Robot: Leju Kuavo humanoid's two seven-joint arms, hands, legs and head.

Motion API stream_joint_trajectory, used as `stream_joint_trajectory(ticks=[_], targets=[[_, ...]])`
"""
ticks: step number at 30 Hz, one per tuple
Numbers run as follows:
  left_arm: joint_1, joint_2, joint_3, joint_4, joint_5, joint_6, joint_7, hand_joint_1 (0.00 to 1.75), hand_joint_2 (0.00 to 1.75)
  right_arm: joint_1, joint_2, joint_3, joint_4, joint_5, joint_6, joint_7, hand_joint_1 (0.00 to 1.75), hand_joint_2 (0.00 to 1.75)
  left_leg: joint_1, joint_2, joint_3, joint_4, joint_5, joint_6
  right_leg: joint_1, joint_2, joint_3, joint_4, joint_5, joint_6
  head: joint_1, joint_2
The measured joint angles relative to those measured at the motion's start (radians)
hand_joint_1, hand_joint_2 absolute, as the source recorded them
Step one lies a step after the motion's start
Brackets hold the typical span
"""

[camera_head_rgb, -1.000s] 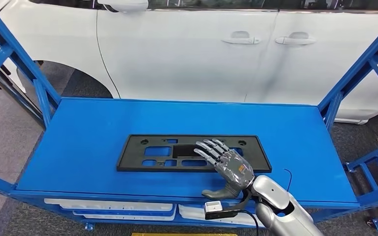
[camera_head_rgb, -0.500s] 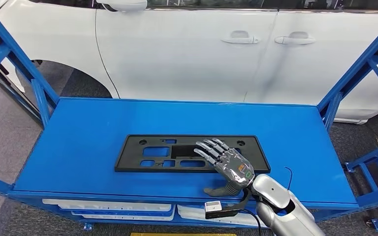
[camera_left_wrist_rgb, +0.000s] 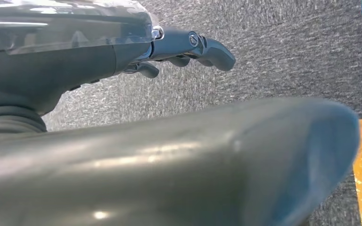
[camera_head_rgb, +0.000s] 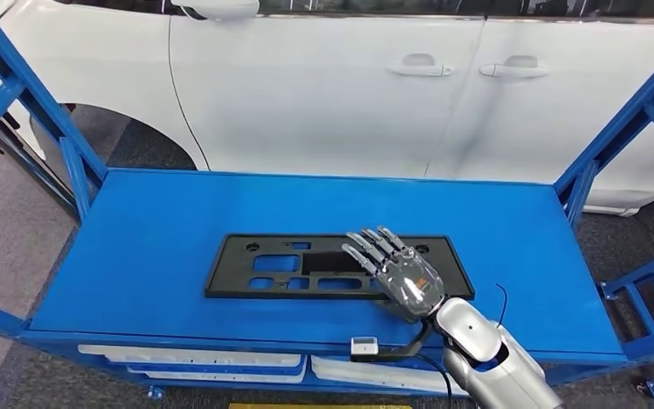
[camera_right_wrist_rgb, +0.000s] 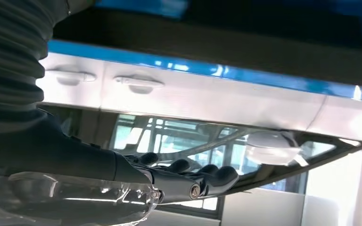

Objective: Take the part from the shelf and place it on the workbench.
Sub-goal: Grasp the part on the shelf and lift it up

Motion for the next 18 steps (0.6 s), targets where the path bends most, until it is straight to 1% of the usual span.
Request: stream_joint_trajectory(ticks=[2, 3, 4, 5, 6, 7, 8, 9, 10, 11, 12, 13, 14, 15, 17, 18], targets=[[0.0, -0.001, 0.0, 0.0, 0.0, 0.0, 0.0, 0.0, 0.0, -0.003, 0.001, 0.0, 0.008, 0.031, 0.0, 0.023, 0.0, 1.75, 0.001, 0.001, 0.0, 0.003, -0.004, -0.011, -0.003, 0.0, 0.001, -0.007, 0.003, -0.01, 0.0, 0.0], [0.0, -0.001, 0.0, 0.0, 0.001, 0.0, 0.0, 0.0, 0.0, -0.006, 0.003, 0.0, 0.012, 0.043, 0.0, 0.032, 0.0, 1.75, 0.001, 0.001, -0.007, 0.019, -0.017, -0.016, -0.006, -0.001, 0.004, -0.011, 0.004, -0.016, 0.0, 0.0], [0.0, -0.001, 0.0, 0.0, 0.002, 0.001, 0.0, 0.0, 0.0, -0.01, 0.004, 0.0, 0.017, 0.052, 0.0, 0.038, 0.0, 1.75, 0.001, 0.001, -0.022, 0.056, -0.04, -0.02, -0.008, -0.002, 0.007, -0.016, 0.006, -0.021, 0.0, 0.0], [0.0, -0.001, 0.0, 0.0, 0.002, 0.001, 0.0, 0.0, 0.0, -0.014, 0.006, 0.0, 0.023, 0.059, 0.001, 0.043, 0.0, 1.75, 0.003, 0.001, -0.049, 0.114, -0.072, -0.024, -0.009, -0.004, 0.008, -0.017, 0.006, -0.024, 0.0, 0.0], [0.001, -0.001, 0.0, 0.0, 0.003, 0.001, 0.0, 0.0, 0.0, -0.019, 0.007, 0.0, 0.031, 0.065, 0.001, 0.049, 0.0, 1.75, 0.004, 0.002, -0.082, 0.184, -0.106, -0.027, -0.009, -0.004, 0.008, -0.017, 0.006, -0.027, 0.0, 0.0], [0.002, -0.001, 0.0, 0.0, 0.004, 0.001, 0.0, 0.0, 0.0, -0.023, 0.008, 0.001, 0.039, 0.071, 0.002, 0.054, 0.0, 1.75, 0.005, 0.002, -0.113, 0.249, -0.13, -0.029, -0.009, -0.004, 0.008, -0.016, 0.005, -0.028, 0.0, 0.0], [0.002, -0.001, 0.0, 0.0, 0.005, 0.001, 0.0, 0.0, 0.0, -0.026, 0.009, 0.001, 0.047, 0.078, 0.002, 0.059, 0.0, 1.75, 0.006, 0.002, -0.132, 0.288, -0.138, -0.031, -0.008, -0.004, 0.008, -0.015, 0.004, -0.028, 0.0, 0.0], [0.003, -0.001, 0.0, 0.0, 0.006, 0.001, 0.0, 0.0, 0.0, -0.03, 0.011, 0.002, 0.054, 0.083, 0.003, 0.064, 0.0, 1.75, 0.008, 0.002, -0.135, 0.29, -0.126, -0.032, -0.009, -0.004, 0.008, -0.013, 0.003, -0.028, 0.0, 0.0], [0.003, -0.001, 0.0, 0.0, 0.007, 0.001, 0.0, 0.0, 0.0, -0.034, 0.012, 0.002, 0.06, 0.086, 0.004, 0.068, 0.0, 1.75, 0.009, 0.002, -0.118, 0.251, -0.095, -0.032, -0.009, -0.004, 0.008, -0.01, 0.001, -0.026, 0.0, 0.0], [0.002, -0.001, 0.0, 0.0, 0.008, 0.001, 0.0, 0.0, 0.0, -0.038, 0.014, 0.003, 0.066, 0.088, 0.005, 0.07, 0.0, 1.75, 0.01, 0.002, -0.087, 0.183, -0.056, -0.032, -0.01, -0.003, 0.009, -0.007, -0.001, -0.024, 0.0, 0.0], [0.002, -0.001, 0.0, 0.0, 0.01, 0.001, 0.0, 0.0, 0.0, -0.044, 0.015, 0.003, 0.072, 0.088, 0.008, 0.072, 0.0, 1.75, 0.009, 0.002, -0.054, 0.113, -0.026, -0.03, -0.008, -0.002, 0.01, -0.003, -0.005, -0.02, 0.0, 0.0], [0.001, -0.001, 0.0, 0.0, 0.011, 0.001, 0.0, 0.0, 0.0, -0.049, 0.016, 0.003, 0.078, 0.088, 0.013, 0.073, 0.0, 1.75, 0.008, 0.002, -0.028, 0.057, -0.007, -0.026, -0.006, -0.001, 0.008, 0.001, -0.007, -0.015, 0.0, 0.0], [0.001, -0.001, 0.0, 0.0, 0.011, 0.001, 0.0, 0.0, 0.0, -0.053, 0.017, 0.004, 0.083, 0.088, 0.018, 0.074, 0.0, 1.75, 0.008, 0.001, -0.014, 0.026, 0.0, -0.021, -0.004, 0.0, 0.006, 0.004, -0.009, -0.01, 0.0, 0.0], [0.001, -0.001, 0.0, 0.0, 0.012, 0.001, 0.0, 0.0, 0.0, -0.057, 0.017, 0.004, 0.088, 0.088, 0.023, 0.074, 0.0, 1.75, 0.006, 0.001, -0.012, 0.017, -0.004, -0.016, -0.003, 0.0, 0.004, 0.005, -0.009, -0.005, 0.0, 0.0], [0.002, -0.001, 0.001, 0.0, 0.012, 0.001, 0.0, 0.0, 0.0, -0.062, 0.018, 0.007, 0.097, 0.089, 0.033, 0.073, 0.0, 1.75, 0.007, 0.0, -0.012, 0.012, 0.0, -0.003, -0.005, 0.0, 0.003, 0.005, -0.009, 0.005, 0.0, 0.0], [0.002, -0.001, 0.001, 0.0, 0.013, 0.001, -0.001, 0.0, 0.0, -0.065, 0.018, 0.009, 0.101, 0.089, 0.039, 0.072, 0.0, 1.75, 0.007, 0.0, -0.011, 0.008, 0.003, 0.004, -0.006, 0.0, -0.001, 0.016, -0.018, 0.009, 0.0, 0.0]])
